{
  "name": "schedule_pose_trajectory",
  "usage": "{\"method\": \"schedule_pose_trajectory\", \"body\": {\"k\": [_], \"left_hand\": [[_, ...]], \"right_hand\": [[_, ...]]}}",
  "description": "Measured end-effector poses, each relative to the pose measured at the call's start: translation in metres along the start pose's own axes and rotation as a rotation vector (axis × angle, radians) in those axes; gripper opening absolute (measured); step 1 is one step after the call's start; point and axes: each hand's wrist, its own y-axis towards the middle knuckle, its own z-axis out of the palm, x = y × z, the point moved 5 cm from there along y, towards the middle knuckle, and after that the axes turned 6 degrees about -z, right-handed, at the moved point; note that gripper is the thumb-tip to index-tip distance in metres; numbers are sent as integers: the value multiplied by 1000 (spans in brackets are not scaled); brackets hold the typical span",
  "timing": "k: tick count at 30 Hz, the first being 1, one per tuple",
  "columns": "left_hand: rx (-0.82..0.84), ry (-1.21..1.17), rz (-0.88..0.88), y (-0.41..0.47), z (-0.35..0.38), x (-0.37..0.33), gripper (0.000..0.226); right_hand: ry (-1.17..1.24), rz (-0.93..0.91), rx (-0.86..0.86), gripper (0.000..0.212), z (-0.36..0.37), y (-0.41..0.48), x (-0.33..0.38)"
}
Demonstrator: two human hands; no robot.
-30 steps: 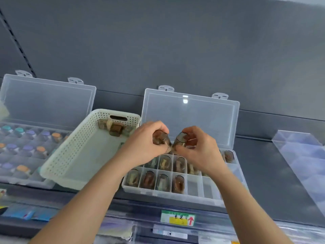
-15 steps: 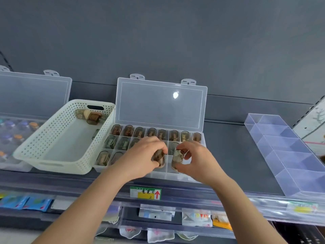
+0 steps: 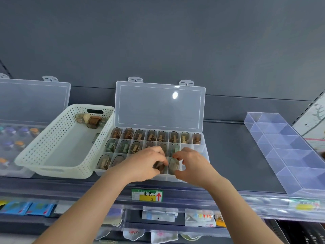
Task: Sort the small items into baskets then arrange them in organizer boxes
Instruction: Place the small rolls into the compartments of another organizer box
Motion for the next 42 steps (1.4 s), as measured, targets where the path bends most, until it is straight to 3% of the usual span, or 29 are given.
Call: {"method": "schedule_pose_trajectory", "body": {"k": [12, 18, 25, 29, 33, 39, 42], "left_hand": [[-126, -20, -20, -1, 3, -3, 32], [-164, -25, -42, -5, 3, -5, 30], [-291, 36, -82, -17, -17, 11, 33], [-468, 155, -192, -35, -55, 47, 26], [-520, 233, -348, -50, -85, 103, 27], [-348, 333, -540, -46, -103, 205, 24], [-292, 330, -543, -32, -108, 244, 36]], "right_hand": [[-79, 7, -77, 30, 2, 1, 3], [-94, -15, -60, 31, 2, 1, 5], [-79, -51, -170, 31, -6, 19, 21], [-89, -124, -192, 30, -6, 46, 51], [-90, -219, -168, 30, -4, 87, 87], [-151, -338, -143, 26, 15, 163, 145], [-265, -354, -59, 28, 34, 205, 165]]}}
